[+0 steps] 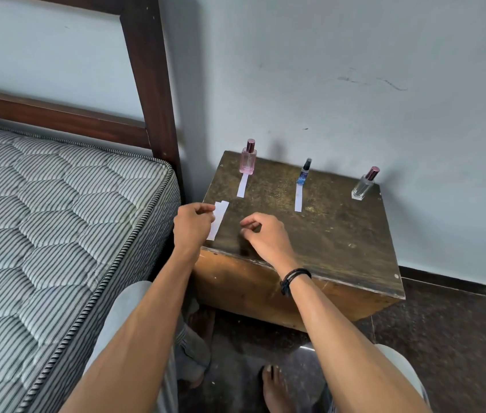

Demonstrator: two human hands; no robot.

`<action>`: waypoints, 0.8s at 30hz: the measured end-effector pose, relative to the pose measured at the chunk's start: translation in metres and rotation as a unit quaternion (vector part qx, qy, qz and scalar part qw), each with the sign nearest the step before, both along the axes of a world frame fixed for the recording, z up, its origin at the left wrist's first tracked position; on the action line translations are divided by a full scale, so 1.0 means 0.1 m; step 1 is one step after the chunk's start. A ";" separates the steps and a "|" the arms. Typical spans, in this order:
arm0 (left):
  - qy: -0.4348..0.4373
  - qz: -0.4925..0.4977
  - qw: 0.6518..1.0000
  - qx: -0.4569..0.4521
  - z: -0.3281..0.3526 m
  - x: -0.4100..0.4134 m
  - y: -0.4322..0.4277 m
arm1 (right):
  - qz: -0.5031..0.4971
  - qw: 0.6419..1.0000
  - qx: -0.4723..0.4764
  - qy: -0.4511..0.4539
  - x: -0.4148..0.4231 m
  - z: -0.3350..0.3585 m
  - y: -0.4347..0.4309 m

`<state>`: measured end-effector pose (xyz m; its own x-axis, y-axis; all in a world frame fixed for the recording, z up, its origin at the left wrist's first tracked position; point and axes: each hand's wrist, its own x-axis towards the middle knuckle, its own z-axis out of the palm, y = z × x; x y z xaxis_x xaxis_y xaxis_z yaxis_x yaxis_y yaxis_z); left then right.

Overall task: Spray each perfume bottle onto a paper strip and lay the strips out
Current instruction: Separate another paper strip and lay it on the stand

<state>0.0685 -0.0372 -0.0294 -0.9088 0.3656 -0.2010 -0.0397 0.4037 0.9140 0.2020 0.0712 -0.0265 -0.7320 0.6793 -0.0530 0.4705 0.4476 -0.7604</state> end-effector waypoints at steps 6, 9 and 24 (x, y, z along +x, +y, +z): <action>0.013 -0.051 0.996 -0.073 0.03 -0.10 -0.09 | 0.006 1.000 0.018 0.003 -0.30 0.05 -0.01; 0.005 -0.072 0.994 -0.080 0.03 -0.17 -0.11 | 0.010 1.000 0.023 0.002 -0.47 0.06 0.00; 0.040 -0.142 0.976 -0.158 0.08 -0.21 -0.09 | 0.024 0.994 0.072 -0.081 -0.69 -0.09 0.05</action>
